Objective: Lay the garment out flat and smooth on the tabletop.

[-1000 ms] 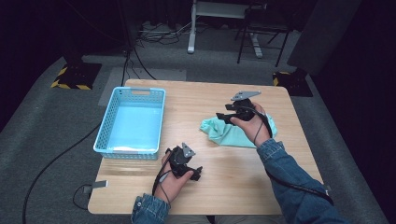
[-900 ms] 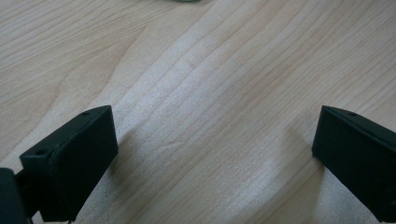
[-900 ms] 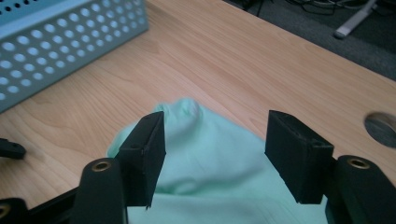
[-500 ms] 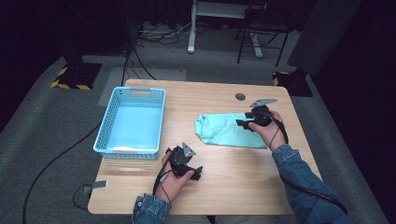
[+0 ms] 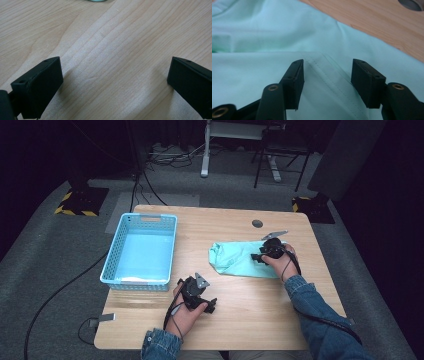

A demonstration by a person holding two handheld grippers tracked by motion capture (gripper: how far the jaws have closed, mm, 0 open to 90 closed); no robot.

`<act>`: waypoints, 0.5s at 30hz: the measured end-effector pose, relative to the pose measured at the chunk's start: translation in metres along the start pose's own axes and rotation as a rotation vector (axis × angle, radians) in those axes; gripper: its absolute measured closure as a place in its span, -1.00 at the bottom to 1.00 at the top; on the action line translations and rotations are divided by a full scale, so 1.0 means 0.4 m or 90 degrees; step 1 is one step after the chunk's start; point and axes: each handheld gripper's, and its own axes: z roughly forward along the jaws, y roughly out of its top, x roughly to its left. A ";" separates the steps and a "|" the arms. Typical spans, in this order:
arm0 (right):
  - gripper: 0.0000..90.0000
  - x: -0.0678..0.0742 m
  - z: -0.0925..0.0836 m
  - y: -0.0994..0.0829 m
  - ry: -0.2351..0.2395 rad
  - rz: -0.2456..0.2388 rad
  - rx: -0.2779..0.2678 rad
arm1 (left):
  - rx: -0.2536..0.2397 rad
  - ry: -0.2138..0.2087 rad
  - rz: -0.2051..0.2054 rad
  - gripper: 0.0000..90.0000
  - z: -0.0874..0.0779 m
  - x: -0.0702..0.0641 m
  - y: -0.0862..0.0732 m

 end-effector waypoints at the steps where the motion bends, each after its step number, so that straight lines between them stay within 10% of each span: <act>1: 0.00 -0.004 0.007 -0.004 0.000 0.002 0.005 | 0.000 0.000 0.000 -1.00 0.000 0.000 0.000; 15: 0.91 0.019 -0.014 -0.005 0.002 -0.002 0.008 | 0.000 0.000 0.000 -1.00 -0.001 -0.001 -0.001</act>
